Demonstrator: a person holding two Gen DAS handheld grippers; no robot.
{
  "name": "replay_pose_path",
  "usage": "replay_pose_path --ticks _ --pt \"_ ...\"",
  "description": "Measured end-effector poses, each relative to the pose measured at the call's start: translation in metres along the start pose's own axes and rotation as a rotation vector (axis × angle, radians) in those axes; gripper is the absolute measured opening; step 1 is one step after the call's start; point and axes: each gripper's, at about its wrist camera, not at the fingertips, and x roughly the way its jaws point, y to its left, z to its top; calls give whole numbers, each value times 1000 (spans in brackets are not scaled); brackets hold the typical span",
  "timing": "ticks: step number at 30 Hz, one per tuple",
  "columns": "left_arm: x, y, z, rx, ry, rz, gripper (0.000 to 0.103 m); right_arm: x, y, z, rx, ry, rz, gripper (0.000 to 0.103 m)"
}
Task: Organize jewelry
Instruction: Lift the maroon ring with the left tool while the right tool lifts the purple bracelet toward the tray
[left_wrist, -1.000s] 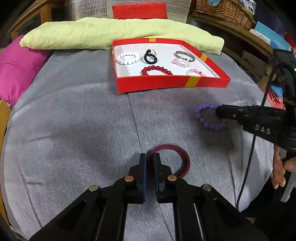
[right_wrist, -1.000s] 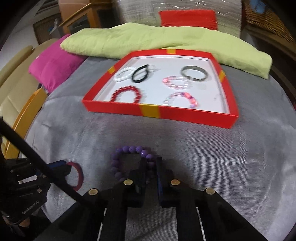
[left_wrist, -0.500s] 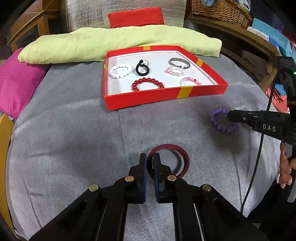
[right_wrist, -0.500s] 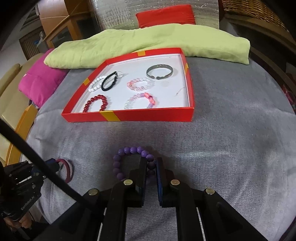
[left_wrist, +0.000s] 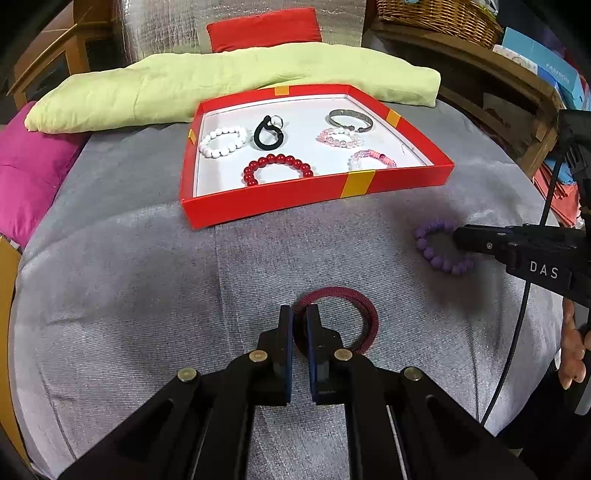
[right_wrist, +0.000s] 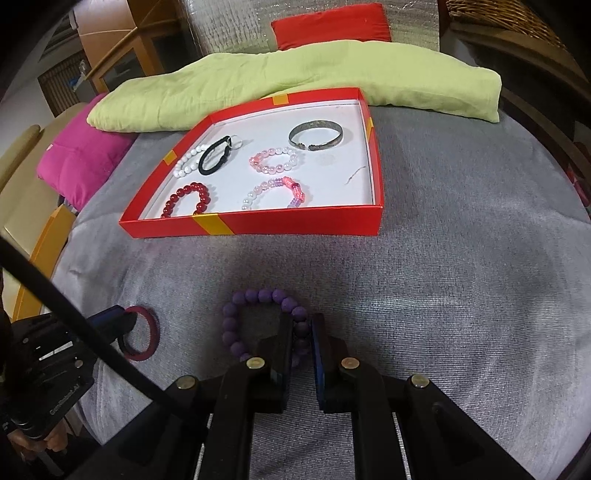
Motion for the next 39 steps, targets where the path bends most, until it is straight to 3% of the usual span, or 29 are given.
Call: replay_pose_path --ticks 17,20,27,34,35,38,39 --pt "8 0 0 -13 19 -12 7 1 10 -3 -66 -33 -41 13" --pt "6 3 0 -33 7 -46 7 -4 9 -2 -50 -46 -22 13" --pt "-8 5 6 -63 -64 -43 6 -22 7 1 -25 -96 31 13" --pt "-14 8 11 -84 -97 2 6 -28 3 3 -12 -102 37 14" --pt "-14 7 12 -86 -98 4 6 -25 3 3 -11 -90 32 16" --pt "-14 9 14 -98 -97 12 6 -19 1 2 6 -52 31 37" --pt "-14 10 14 -104 -98 15 6 -18 1 1 9 -44 30 55"
